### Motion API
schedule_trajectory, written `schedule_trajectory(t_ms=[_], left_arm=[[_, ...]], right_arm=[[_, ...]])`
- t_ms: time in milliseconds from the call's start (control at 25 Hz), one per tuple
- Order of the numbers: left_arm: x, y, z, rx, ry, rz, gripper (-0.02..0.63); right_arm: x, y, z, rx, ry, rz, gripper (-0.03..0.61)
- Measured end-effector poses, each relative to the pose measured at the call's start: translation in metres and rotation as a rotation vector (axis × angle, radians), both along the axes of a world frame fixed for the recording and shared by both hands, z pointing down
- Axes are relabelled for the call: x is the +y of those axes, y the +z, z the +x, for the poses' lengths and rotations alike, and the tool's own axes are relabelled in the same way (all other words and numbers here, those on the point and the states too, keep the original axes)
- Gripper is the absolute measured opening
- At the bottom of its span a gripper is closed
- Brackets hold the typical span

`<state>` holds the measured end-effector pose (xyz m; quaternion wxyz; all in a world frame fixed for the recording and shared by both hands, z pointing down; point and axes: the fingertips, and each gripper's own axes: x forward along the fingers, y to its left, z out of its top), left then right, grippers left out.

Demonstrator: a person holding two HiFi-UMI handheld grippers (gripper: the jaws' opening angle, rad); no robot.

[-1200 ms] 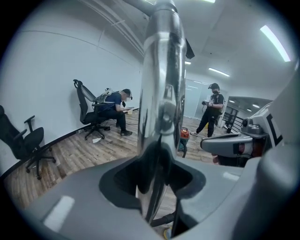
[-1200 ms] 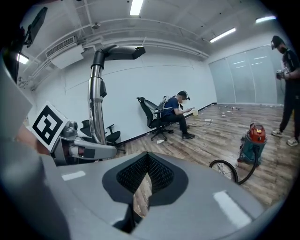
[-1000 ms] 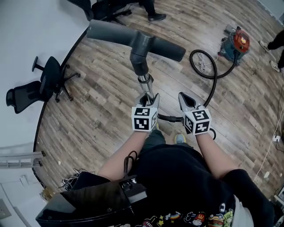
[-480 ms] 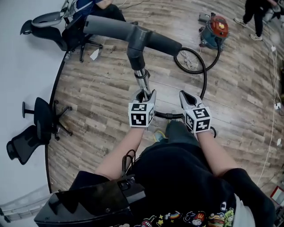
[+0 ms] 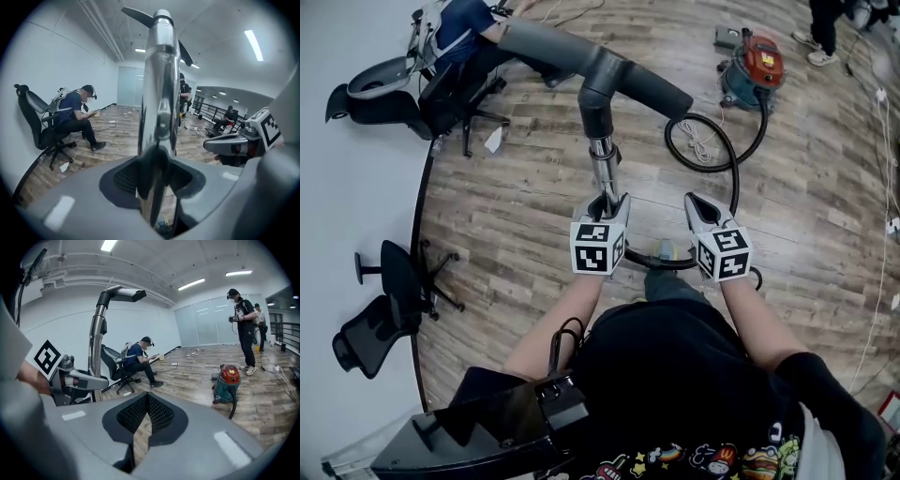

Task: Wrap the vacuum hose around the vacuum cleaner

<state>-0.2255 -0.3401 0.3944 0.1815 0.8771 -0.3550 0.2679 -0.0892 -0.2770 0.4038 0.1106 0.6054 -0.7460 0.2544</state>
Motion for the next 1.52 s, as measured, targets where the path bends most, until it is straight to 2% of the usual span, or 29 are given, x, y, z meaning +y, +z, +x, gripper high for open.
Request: schedule_trajectory(t_ms=[160,320,600,800,1000,1320,1520], left_arm=[[-0.042,0.012,0.027,-0.012,0.025,-0.007,0.161],[-0.065,0.017,0.049,-0.021,0.057,-0.025,0.161],[-0.102,0.008,0.079,-0.028,0.148,-0.005,0.161],[-0.133,0.006,0.096,-0.031,0.282,0.018,0.161],[-0.163,0.008,0.094,-0.018,0.420,0.040,0.161],[-0.232,-0.006,0.075,0.022,0.648,0.086,0.159],[-0.263,-0.015,0.082,0.026,0.729,0.128,0.159]], right_arm=[[-0.051,0.007,0.025,-0.007,0.006,0.007,0.026],[-0.079,0.005,0.046,-0.024,0.053,0.009,0.026],[-0.090,0.006,0.067,-0.036,0.157,0.010,0.026],[-0.091,0.006,0.075,-0.018,0.286,0.009,0.026],[-0.089,0.009,0.066,0.000,0.451,0.001,0.025],[-0.102,0.003,0.019,0.032,0.729,-0.020,0.026],[-0.105,0.006,-0.003,0.037,0.803,-0.049,0.026]])
